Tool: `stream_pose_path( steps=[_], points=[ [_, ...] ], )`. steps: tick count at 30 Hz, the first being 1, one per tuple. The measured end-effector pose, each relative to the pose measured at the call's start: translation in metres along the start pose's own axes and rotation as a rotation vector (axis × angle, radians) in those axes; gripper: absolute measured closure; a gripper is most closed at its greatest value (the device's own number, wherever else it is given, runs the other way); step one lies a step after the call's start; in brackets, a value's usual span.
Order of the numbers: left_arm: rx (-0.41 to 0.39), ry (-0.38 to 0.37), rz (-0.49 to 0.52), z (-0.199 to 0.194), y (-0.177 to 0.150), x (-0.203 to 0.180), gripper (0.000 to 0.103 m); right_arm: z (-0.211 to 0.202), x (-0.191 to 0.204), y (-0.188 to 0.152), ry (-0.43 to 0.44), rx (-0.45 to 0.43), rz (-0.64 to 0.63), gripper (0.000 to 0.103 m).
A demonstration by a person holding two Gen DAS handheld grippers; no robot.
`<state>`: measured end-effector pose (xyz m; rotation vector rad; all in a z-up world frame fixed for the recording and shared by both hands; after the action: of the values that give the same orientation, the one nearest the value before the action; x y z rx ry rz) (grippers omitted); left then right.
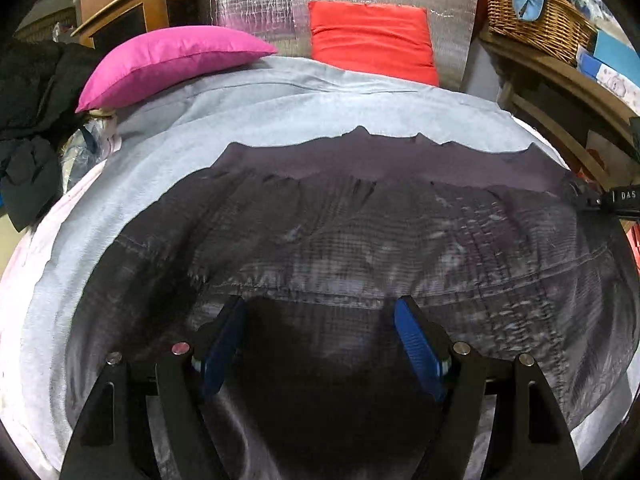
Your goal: Fold large clothes
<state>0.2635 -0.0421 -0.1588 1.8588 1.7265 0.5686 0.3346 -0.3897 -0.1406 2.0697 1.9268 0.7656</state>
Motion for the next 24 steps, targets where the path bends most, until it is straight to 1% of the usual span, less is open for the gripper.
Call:
stream_pose_path(
  steps=[1,3,4,5,6,7,8,11,12,14,15,16,18,20,22,23,24],
  points=[
    [0.002,0.0,0.001,0.002,-0.001,0.0,0.025,0.0,-0.004,-0.002,-0.018,0.003,0.004,0.095],
    [0.005,0.012,0.005,0.003,-0.001,0.0,0.024,0.014,-0.01,-0.011,-0.053,0.052,0.004,0.093],
    [0.009,0.014,0.005,0.003,-0.001,0.0,0.024,0.018,-0.007,-0.014,-0.061,0.055,-0.01,0.088],
    [0.015,0.015,0.008,0.001,-0.002,0.001,0.024,0.018,-0.003,-0.015,-0.075,0.039,-0.028,0.086],
    [0.02,0.015,0.009,-0.002,-0.002,0.002,0.024,0.016,-0.002,-0.014,-0.087,0.03,-0.025,0.084],
    [0.02,0.014,0.008,-0.004,-0.002,0.003,0.024,0.011,-0.002,-0.014,-0.1,0.017,-0.011,0.079],
    [0.016,0.014,0.009,-0.008,-0.002,0.004,0.024,0.004,-0.002,-0.013,-0.114,0.006,0.0,0.077],
    [0.0,0.022,-0.006,-0.019,-0.002,0.011,0.024,-0.028,0.004,-0.013,-0.17,-0.064,0.006,0.076],
    [-0.001,0.018,-0.015,-0.023,-0.002,0.012,0.024,-0.044,0.012,-0.014,-0.181,-0.102,-0.005,0.074],
    [-0.01,0.013,-0.023,-0.029,-0.002,0.015,0.024,-0.066,0.028,-0.019,-0.162,-0.15,-0.029,0.065],
    [-0.017,0.013,-0.021,-0.033,-0.002,0.016,0.024,-0.079,0.042,-0.024,-0.142,-0.181,-0.048,0.045],
    [-0.025,0.016,-0.02,-0.037,-0.003,0.017,0.024,-0.086,0.053,-0.027,-0.134,-0.203,-0.067,0.027],
    [-0.046,0.025,-0.02,-0.043,-0.004,0.023,0.024,-0.105,0.079,-0.044,-0.141,-0.28,-0.13,0.026],
    [-0.058,0.044,-0.023,-0.045,-0.009,0.031,0.024,-0.107,0.097,-0.061,-0.149,-0.305,-0.169,0.026],
    [-0.044,0.078,-0.02,-0.037,-0.016,0.04,0.024,-0.095,0.1,-0.074,-0.17,-0.293,-0.176,0.026],
    [-0.014,0.094,-0.02,-0.029,-0.023,0.047,0.024,-0.081,0.095,-0.083,-0.199,-0.256,-0.186,0.026],
    [0.004,0.087,-0.016,-0.022,-0.029,0.051,0.023,-0.068,0.089,-0.091,-0.223,-0.222,-0.19,0.026]
  ],
)
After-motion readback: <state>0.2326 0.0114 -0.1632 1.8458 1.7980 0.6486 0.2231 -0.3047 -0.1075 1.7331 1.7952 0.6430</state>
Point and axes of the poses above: each gripper's, at about its wrist camera, not at the fingertips, and z roughly the way its jaws point, x to its left, y to its top, the point moved 8 cm from there along z, roughly the way its jaws point, and after that the axes turned 4 degrees about -z, right-handed, at the moved point
